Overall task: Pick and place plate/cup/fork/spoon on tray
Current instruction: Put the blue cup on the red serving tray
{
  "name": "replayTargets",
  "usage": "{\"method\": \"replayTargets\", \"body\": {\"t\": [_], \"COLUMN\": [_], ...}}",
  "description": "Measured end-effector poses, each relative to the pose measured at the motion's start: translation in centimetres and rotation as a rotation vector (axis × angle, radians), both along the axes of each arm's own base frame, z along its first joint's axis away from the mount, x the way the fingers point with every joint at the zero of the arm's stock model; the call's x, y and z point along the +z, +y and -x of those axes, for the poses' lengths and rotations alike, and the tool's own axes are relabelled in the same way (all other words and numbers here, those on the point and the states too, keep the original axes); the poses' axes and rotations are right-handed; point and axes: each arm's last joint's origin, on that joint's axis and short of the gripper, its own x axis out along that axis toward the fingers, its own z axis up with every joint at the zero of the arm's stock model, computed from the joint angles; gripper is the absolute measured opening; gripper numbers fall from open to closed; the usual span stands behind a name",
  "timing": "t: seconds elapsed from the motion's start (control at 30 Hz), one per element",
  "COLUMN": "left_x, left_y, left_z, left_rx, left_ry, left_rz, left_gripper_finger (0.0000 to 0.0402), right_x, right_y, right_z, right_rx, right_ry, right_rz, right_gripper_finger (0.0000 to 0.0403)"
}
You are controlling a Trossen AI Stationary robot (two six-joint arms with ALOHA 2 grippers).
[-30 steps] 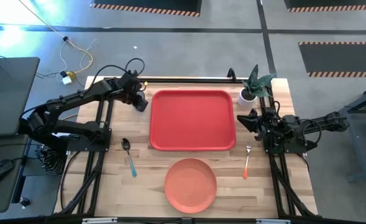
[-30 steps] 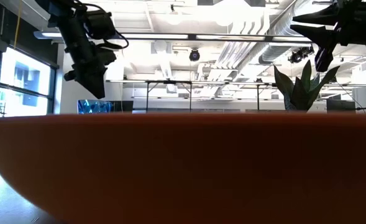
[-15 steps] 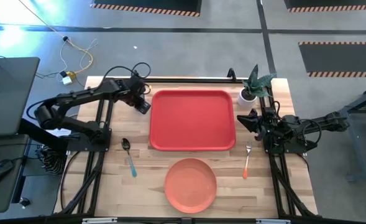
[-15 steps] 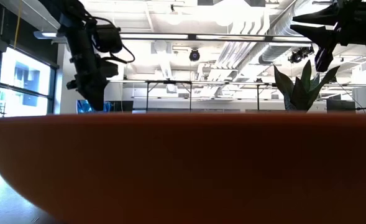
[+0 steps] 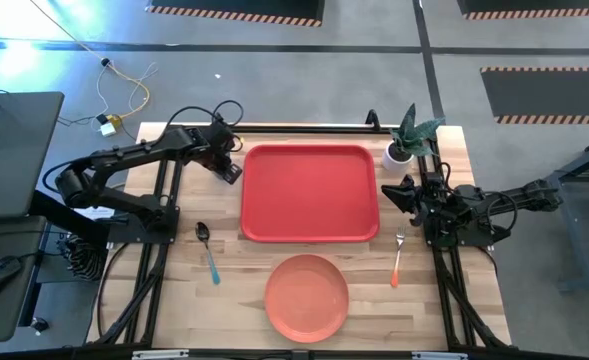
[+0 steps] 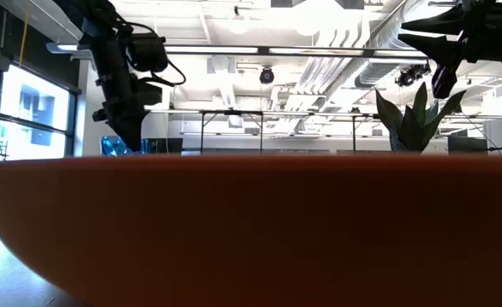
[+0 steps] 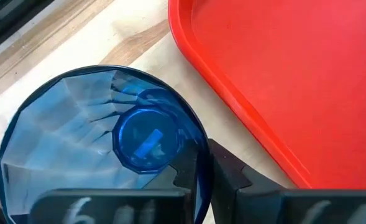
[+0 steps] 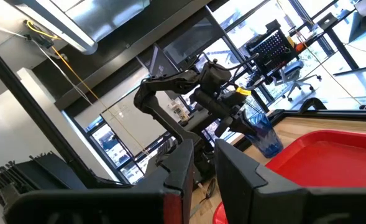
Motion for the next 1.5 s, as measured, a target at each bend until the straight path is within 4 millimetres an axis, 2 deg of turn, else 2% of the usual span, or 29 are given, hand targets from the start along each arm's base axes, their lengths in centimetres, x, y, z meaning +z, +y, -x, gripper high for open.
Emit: {"method": "replayTargets", "body": {"t": [0.17,0.6,0.87,1.03,1.2,1.37,1.5], "left_x": [1.0,8.7,11.4,11.9,11.4,10.0,8.1], "left_y": [-0.2,-0.6,-1.3,-2.4,-3.6,-3.7,-3.3], "left_z": [-0.1,-2.8,-4.2,-5.1,-6.0,-6.9,-7.6], "left_rx": [-0.006,-0.2,-0.396,-0.581,-0.84,-0.881,-0.855], "left_ry": [-0.026,-0.199,-0.241,-0.225,-0.161,-0.103,-0.013], "left_rz": [-0.017,-0.234,-0.406,-0.503,-0.562,-0.506,-0.411], "left_gripper_finger": [0.0005,0.0004,0.0005,0.0006,0.0007,0.0007,0.0007], "right_x": [0.0,0.0,0.0,0.0,0.0,0.0,0.0], "right_y": [0.0,0.0,-0.1,-0.1,-0.1,-0.1,-0.1], "right_z": [0.0,0.0,0.0,0.0,0.0,0.0,0.0], "right_rx": [0.0,0.0,-0.039,-0.051,-0.051,-0.051,-0.051], "right_ry": [0.0,0.0,0.003,0.003,0.003,0.004,0.004], "right_rz": [0.0,0.0,-0.011,-0.015,-0.015,-0.015,-0.014], "right_gripper_finger": [0.0058,0.0058,0.0058,0.0058,0.0058,0.0058,0.0058]}}
